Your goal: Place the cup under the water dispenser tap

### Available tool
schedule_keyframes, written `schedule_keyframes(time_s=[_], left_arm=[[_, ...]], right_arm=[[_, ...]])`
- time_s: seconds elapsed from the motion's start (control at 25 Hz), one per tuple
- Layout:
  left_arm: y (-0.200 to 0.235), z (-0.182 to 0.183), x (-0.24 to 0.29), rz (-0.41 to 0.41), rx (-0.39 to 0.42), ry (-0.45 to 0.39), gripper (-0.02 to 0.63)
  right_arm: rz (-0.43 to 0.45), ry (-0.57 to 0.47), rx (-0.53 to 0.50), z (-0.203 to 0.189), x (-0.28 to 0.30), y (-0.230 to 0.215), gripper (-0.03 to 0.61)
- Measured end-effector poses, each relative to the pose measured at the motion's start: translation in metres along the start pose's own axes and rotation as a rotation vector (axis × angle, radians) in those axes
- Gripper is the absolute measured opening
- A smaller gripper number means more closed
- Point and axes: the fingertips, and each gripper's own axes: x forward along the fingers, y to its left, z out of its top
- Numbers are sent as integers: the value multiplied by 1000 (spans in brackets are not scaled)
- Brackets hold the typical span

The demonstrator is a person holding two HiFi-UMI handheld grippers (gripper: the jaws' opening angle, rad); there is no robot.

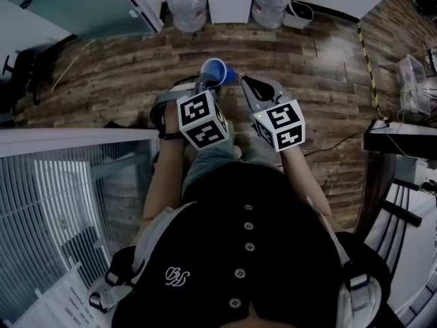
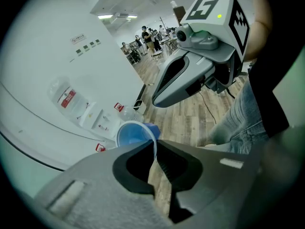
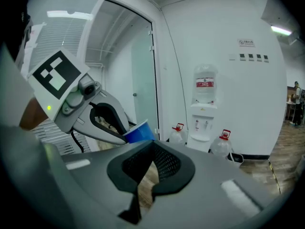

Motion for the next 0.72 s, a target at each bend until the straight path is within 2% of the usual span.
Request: schedule_keyframes(time_s=[0.28,0.72], left_arm=[[34,-6,26,5,-27,22,25],[143,-8,88,-43,44,-23,25]], right_arm=[[13,17,24,3,27,-28,0],[-72,18,56,48,116,-103,0]])
